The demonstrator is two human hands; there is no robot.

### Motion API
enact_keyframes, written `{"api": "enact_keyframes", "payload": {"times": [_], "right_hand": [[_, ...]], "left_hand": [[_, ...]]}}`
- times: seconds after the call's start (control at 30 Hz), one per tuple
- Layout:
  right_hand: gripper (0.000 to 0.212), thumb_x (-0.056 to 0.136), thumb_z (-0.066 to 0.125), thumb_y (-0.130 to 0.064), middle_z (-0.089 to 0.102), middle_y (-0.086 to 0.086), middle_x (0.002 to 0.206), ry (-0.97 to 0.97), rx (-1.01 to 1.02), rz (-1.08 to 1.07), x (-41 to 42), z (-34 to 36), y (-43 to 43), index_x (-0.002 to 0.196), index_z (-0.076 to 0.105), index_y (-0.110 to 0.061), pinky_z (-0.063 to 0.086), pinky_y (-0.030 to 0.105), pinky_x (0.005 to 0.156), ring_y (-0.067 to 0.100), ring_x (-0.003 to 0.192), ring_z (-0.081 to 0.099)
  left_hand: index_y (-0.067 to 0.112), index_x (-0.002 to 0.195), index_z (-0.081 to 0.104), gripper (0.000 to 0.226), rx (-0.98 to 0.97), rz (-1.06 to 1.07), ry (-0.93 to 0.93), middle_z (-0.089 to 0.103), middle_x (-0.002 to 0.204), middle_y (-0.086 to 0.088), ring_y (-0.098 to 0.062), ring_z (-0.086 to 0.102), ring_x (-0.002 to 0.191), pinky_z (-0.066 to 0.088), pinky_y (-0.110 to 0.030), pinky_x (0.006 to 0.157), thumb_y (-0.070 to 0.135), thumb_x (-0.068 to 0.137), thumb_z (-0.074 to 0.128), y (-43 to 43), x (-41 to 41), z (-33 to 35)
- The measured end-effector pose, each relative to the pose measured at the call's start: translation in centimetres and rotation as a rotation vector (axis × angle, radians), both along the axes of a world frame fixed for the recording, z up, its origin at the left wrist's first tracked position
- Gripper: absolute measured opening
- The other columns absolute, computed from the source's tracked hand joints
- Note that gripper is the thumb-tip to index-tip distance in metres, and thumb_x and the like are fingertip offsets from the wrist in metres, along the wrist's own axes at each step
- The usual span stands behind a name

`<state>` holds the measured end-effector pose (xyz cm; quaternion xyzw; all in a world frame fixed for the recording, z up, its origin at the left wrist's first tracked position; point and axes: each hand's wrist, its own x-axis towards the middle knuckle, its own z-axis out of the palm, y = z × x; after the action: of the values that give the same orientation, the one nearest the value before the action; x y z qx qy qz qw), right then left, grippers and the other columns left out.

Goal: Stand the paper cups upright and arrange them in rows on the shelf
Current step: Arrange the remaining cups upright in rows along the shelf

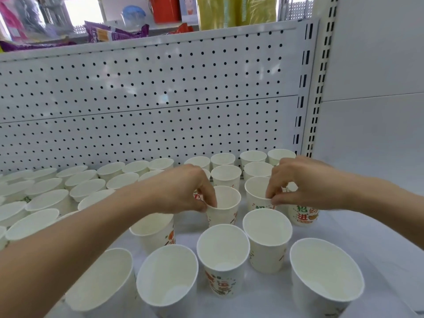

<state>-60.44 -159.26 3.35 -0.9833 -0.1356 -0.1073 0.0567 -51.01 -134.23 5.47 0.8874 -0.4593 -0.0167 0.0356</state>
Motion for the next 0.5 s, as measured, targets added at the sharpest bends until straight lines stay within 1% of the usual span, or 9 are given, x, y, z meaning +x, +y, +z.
{"api": "enact_keyframes", "payload": {"times": [0.1,0.13,0.17,0.2,0.23,0.3,0.33,0.4,0.5], "right_hand": [[0.004,0.084,0.067,-0.043,0.062,-0.019,0.085,-0.001,0.001,-0.003,-0.2,0.0,-0.2,0.087,0.07,-0.041,0.044,0.029,0.081,0.002,0.089,0.048],[0.005,0.084,0.067,-0.043,0.062,-0.019,0.085,-0.003,0.003,0.002,-0.2,0.0,-0.2,0.087,0.07,-0.04,0.044,0.029,0.081,0.002,0.088,0.049],[0.006,0.084,0.067,-0.043,0.062,-0.019,0.084,-0.005,0.007,0.004,-0.3,0.0,-0.2,0.088,0.07,-0.04,0.044,0.029,0.081,0.002,0.088,0.049],[0.007,0.084,0.067,-0.044,0.062,-0.018,0.084,-0.007,0.011,0.005,-0.3,-0.1,-0.2,0.088,0.07,-0.04,0.044,0.029,0.081,0.002,0.088,0.049],[0.007,0.084,0.066,-0.044,0.061,-0.018,0.085,-0.009,0.011,0.003,-0.3,-0.1,-0.2,0.089,0.07,-0.04,0.044,0.029,0.082,0.002,0.089,0.049],[0.007,0.084,0.066,-0.045,0.061,-0.017,0.087,-0.01,0.005,-0.001,-0.2,-0.2,-0.2,0.089,0.069,-0.04,0.043,0.03,0.083,0.001,0.089,0.048],[0.007,0.084,0.066,-0.045,0.061,-0.017,0.087,-0.012,0.003,-0.001,-0.2,-0.2,-0.1,0.088,0.069,-0.04,0.043,0.031,0.084,0.001,0.089,0.047],[0.007,0.084,0.066,-0.045,0.061,-0.016,0.087,-0.02,0.004,-0.002,-0.1,-0.2,0.0,0.087,0.069,-0.039,0.044,0.03,0.082,0.001,0.088,0.047],[0.006,0.084,0.066,-0.043,0.061,-0.016,0.087,-0.024,-0.003,0.002,-0.1,-0.1,0.2,0.086,0.069,-0.038,0.043,0.025,0.079,0.001,0.088,0.047]], "left_hand": [[0.041,0.106,0.067,0.04,0.04,-0.074,-0.025,0.059,0.116,0.022,0.002,0.044,0.109,0.036,-0.005,0.082,0.01,0.082,0.064,0.0,0.2,0.0],[0.043,0.109,0.064,0.045,0.035,-0.088,0.001,0.056,0.121,0.024,0.002,0.042,0.113,0.037,-0.009,0.087,0.008,0.08,0.064,0.1,0.2,0.2],[0.043,0.11,0.063,0.046,0.009,-0.098,0.032,0.054,0.123,0.024,0.002,0.041,0.114,0.039,-0.016,0.092,0.01,0.078,0.065,0.3,0.2,0.4],[0.043,0.11,0.063,0.043,-0.031,-0.108,0.057,0.055,0.121,0.023,0.001,0.043,0.113,0.041,-0.024,0.095,0.015,0.078,0.067,0.4,0.1,0.5],[0.043,0.108,0.064,0.036,-0.071,-0.116,0.075,0.057,0.117,0.022,0.001,0.047,0.11,0.042,-0.028,0.094,0.022,0.079,0.07,0.3,0.0,0.7],[0.041,0.1,0.069,0.021,-0.119,-0.116,0.097,0.062,0.105,0.021,0.002,0.052,0.097,0.046,-0.028,0.087,0.039,0.08,0.073,-0.1,-0.2,0.6],[0.04,0.096,0.071,0.017,-0.121,-0.109,0.097,0.064,0.098,0.022,0.002,0.054,0.091,0.048,-0.027,0.083,0.042,0.08,0.073,-0.5,-0.3,0.4],[0.035,0.092,0.074,0.01,-0.102,-0.103,0.074,0.067,0.088,0.021,0.0,0.055,0.084,0.049,-0.025,0.076,0.037,0.081,0.073,-1.1,-0.1,-0.1],[0.033,0.091,0.075,0.01,-0.085,-0.099,0.052,0.069,0.088,0.019,-0.002,0.057,0.083,0.05,-0.025,0.076,0.027,0.084,0.071,-1.3,0.3,-0.5]]}}
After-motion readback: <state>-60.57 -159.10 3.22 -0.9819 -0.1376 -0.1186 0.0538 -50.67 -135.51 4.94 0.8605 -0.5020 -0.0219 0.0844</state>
